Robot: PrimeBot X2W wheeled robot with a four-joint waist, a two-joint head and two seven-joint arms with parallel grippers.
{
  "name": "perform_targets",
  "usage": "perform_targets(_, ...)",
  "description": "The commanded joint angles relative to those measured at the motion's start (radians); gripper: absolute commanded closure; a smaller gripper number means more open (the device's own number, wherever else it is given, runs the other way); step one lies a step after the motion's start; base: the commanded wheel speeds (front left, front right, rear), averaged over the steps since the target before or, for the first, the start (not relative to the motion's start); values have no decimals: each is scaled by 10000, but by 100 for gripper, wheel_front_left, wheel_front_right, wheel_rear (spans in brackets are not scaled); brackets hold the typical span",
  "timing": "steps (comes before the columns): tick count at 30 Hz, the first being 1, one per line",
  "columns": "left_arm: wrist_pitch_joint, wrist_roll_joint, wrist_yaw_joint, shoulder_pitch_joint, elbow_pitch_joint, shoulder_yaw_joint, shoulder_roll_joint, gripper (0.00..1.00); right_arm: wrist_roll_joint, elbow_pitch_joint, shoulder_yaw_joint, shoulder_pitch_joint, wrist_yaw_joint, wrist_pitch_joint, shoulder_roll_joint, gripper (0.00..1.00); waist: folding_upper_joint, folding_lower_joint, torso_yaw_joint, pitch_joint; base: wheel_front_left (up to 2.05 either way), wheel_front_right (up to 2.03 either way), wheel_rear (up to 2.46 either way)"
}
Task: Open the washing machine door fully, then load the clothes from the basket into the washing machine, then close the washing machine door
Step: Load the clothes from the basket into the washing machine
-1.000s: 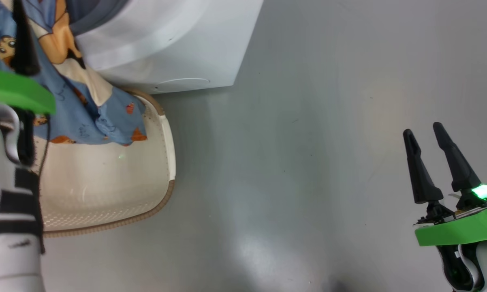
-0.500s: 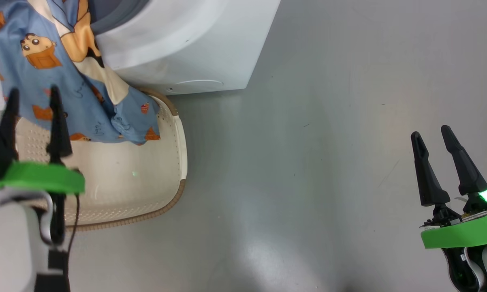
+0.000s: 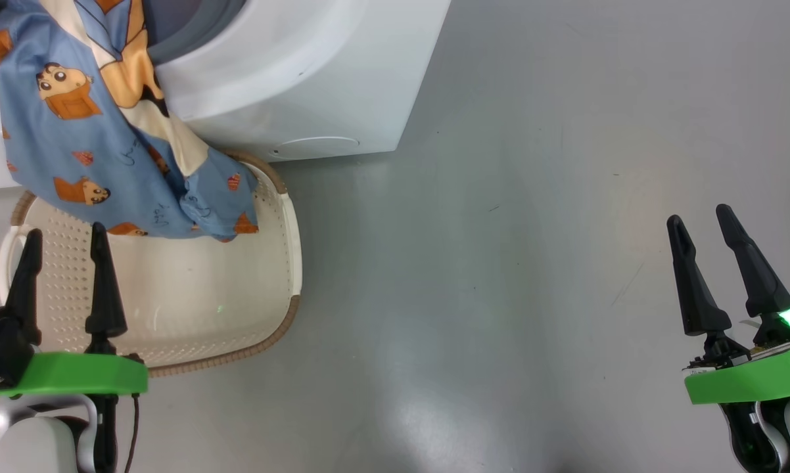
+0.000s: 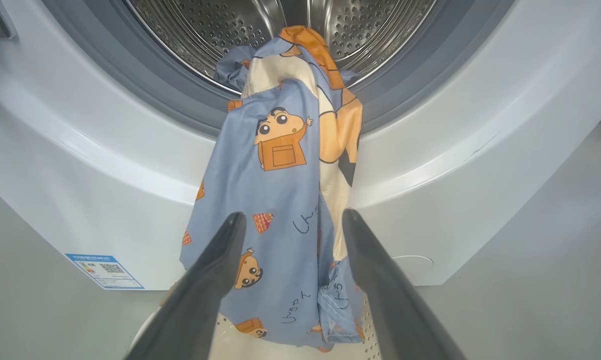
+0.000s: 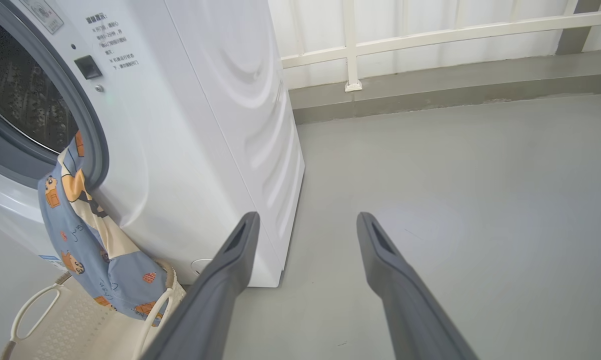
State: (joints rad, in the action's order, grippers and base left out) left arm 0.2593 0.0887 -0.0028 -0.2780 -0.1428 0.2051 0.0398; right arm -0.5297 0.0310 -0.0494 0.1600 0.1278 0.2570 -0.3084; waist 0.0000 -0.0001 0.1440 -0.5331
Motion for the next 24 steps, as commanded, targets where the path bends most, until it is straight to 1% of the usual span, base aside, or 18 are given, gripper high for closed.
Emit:
perform_targets(1, 24, 105, 108, 240, 316, 231, 125, 0, 70, 195, -173, -282, 29, 48, -182, 0, 0, 1, 0, -1, 0, 0, 0)
perform_targets(9, 24, 167, 163, 178, 117, 90, 110, 0, 69, 187, -219, -219, 29, 48, -182, 0, 0, 1, 15, -1, 0, 0, 0)
perform_targets(12, 24, 180, 163, 52, -281, -84, 108, 0, 77, 202, -214, -217, 29, 48, -163, 0, 0, 1, -3, -41, 0, 0, 0)
perform_targets(17, 24, 255, 138, -468, -1460, -309, 107, 0, 76, 215, -314, -127, 29, 48, -153, 0, 0, 1, 23, -153, 0, 0, 0)
perform_targets(24, 24, 387, -76, -1666, -3575, -354, 106, 0, 64, 231, -485, 23, 29, 48, -232, 0, 0, 1, 106, -427, 0, 0, 0)
